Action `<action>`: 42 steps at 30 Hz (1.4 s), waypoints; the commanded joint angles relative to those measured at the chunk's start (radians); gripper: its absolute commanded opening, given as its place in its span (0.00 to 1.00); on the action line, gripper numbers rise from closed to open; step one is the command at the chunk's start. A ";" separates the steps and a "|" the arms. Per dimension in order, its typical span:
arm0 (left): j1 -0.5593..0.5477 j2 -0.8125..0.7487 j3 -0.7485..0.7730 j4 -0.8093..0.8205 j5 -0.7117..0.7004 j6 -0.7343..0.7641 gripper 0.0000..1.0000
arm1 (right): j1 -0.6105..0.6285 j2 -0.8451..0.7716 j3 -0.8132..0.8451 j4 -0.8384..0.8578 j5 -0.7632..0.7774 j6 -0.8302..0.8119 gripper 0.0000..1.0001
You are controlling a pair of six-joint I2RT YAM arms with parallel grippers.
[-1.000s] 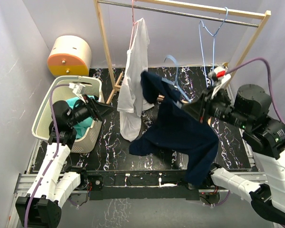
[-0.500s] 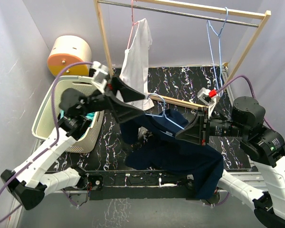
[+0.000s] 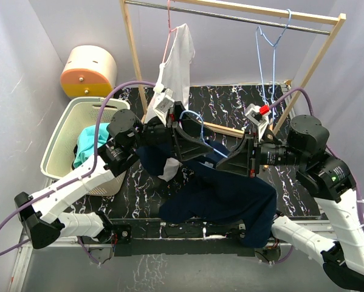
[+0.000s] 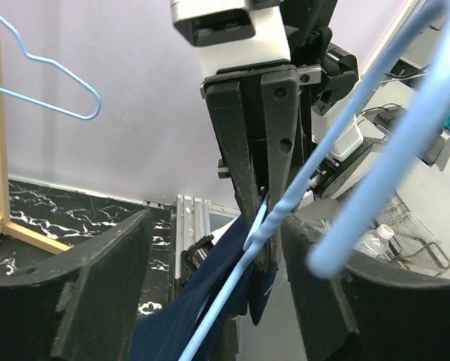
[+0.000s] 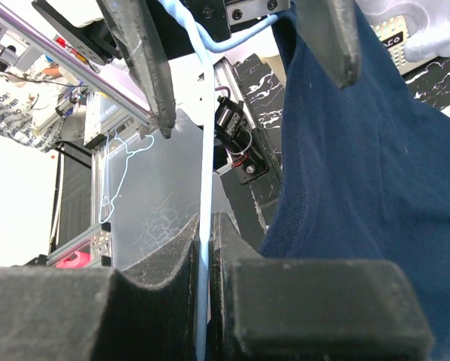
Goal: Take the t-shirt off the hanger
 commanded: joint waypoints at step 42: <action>-0.025 -0.098 0.295 -0.600 -0.229 0.278 0.00 | -0.002 -0.034 0.006 0.128 0.052 -0.184 0.66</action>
